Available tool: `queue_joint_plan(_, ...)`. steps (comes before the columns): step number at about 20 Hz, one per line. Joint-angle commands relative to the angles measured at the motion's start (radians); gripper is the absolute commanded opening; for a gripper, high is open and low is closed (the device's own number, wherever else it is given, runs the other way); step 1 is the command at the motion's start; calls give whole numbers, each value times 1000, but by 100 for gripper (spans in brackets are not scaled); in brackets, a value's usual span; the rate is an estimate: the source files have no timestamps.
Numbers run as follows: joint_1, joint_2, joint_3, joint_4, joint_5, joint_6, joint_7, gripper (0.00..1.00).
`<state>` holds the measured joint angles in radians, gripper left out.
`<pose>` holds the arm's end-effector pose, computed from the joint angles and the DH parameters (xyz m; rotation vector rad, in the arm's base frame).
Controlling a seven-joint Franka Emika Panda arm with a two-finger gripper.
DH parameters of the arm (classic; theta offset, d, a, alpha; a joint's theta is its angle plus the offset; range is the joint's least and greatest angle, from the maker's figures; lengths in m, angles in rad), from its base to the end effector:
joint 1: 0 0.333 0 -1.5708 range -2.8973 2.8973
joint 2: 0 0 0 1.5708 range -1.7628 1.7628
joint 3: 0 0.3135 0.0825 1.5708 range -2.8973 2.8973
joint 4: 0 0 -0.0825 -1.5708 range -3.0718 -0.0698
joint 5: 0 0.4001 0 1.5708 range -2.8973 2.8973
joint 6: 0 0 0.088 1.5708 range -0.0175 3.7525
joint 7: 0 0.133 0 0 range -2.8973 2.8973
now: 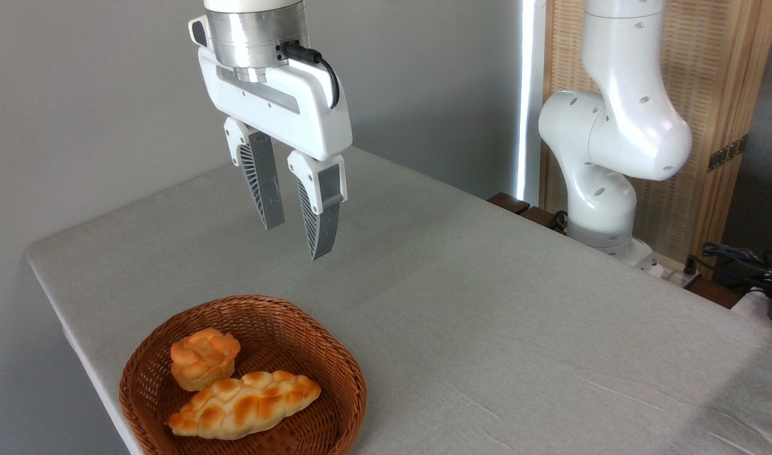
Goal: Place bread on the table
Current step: 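Move the open gripper toward the wicker basket of bread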
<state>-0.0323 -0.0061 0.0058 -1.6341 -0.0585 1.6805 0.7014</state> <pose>0.5792 -0.0225 0.5785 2.9016 -1.0972 0.1068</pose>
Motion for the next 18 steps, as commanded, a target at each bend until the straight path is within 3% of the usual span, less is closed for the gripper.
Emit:
queue_joint_plan(1, 0, -14, 37, 8, -53, -28, -8, 100)
queue_joint_plan(11, 0, -12, 34, 34, -66, -48, -8, 100)
queue_joint_plan(13, 0, -6, 36, 34, -87, -48, -3, 100)
queue_joint_plan(18, -1, 15, 16, 13, -78, -33, 7, 100)
